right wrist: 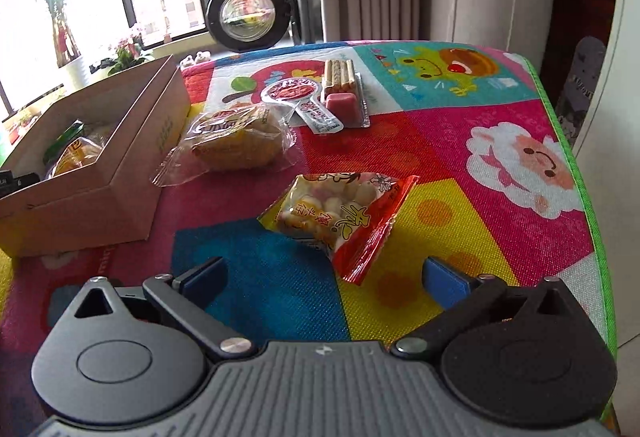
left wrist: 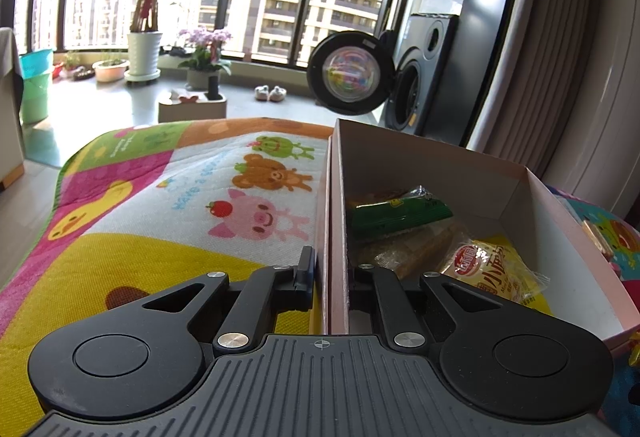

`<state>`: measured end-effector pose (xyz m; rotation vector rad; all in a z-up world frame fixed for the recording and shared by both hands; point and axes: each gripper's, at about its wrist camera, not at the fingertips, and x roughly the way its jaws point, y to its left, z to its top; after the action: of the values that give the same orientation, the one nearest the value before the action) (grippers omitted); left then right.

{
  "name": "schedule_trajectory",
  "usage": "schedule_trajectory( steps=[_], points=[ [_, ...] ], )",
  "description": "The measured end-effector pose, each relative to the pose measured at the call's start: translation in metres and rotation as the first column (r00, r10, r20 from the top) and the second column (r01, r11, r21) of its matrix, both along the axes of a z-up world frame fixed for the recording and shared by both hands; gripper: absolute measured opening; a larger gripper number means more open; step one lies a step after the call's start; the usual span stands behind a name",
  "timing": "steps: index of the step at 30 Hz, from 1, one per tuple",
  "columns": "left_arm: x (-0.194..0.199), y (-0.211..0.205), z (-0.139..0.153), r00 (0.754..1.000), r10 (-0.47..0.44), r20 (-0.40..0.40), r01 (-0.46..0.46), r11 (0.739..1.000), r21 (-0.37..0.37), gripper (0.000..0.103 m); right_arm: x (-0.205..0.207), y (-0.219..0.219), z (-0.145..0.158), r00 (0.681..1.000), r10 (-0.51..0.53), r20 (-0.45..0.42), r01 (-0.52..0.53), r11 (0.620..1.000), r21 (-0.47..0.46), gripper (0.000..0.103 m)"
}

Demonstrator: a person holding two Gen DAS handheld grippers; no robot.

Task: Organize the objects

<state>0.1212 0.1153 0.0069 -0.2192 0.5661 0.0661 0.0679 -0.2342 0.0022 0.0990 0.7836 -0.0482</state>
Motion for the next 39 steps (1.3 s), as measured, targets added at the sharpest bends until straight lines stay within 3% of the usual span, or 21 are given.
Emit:
schedule_trajectory(
  steps=[3,13,15,16,20,22,23,24,26,29,35,39],
  points=[
    [0.0,0.0,0.0,1.0,0.0,-0.001,0.0,1.0,-0.003,0.012,0.001,0.008,-0.002,1.0,0.007,-0.014,-0.008,0.998,-0.057,0.103],
    [-0.001,0.0,0.0,1.0,0.0,0.0,0.0,1.0,-0.002,0.012,-0.002,0.007,-0.002,0.998,0.055,-0.009,-0.055,0.996,-0.064,0.103],
    [0.0,0.0,0.0,1.0,0.0,0.0,0.0,1.0,-0.002,0.012,0.001,0.001,0.007,0.988,0.148,-0.041,-0.149,0.989,-0.013,0.103],
    [-0.001,0.001,0.0,1.0,0.0,-0.001,0.0,1.0,-0.002,0.012,0.0,-0.006,0.014,0.985,0.171,-0.016,-0.17,0.985,0.026,0.103],
    [-0.001,0.001,0.0,1.0,0.0,-0.001,0.0,1.0,-0.002,0.012,0.016,-0.031,0.046,0.989,0.136,0.059,-0.14,0.988,0.063,0.102],
    [-0.001,0.001,0.0,1.0,0.0,0.0,0.0,1.0,-0.003,0.012,0.033,-0.043,0.05,0.994,0.09,0.059,-0.096,0.991,0.092,0.084],
    [-0.001,0.001,0.0,1.0,0.0,0.0,0.0,1.0,-0.002,0.012,0.044,-0.049,0.049,0.997,0.055,0.046,-0.06,0.993,0.103,0.065],
    [-0.001,0.001,0.0,1.0,0.0,0.0,0.0,1.0,-0.002,0.012,0.056,-0.055,0.047,1.0,0.004,0.029,-0.007,0.995,0.104,0.053],
    [-0.001,0.001,0.001,1.0,0.0,0.0,0.0,1.0,-0.003,0.012,0.073,-0.064,0.039,0.996,-0.082,0.024,0.081,0.996,0.031,0.051],
    [-0.001,0.001,0.001,1.0,0.0,-0.001,0.0,1.0,-0.003,0.012,0.076,-0.067,0.027,0.993,-0.116,0.002,0.115,0.989,-0.096,0.05],
    [-0.001,0.002,0.001,1.0,0.0,-0.001,0.0,1.0,-0.003,0.012,0.027,-0.045,0.015,0.997,0.01,-0.075,-0.013,0.999,-0.03,0.05],
    [-0.001,0.002,0.001,1.0,0.0,0.0,0.0,1.0,-0.002,0.012,0.0,-0.016,0.024,0.991,0.123,-0.047,-0.124,0.992,-0.017,0.055]
  ],
)
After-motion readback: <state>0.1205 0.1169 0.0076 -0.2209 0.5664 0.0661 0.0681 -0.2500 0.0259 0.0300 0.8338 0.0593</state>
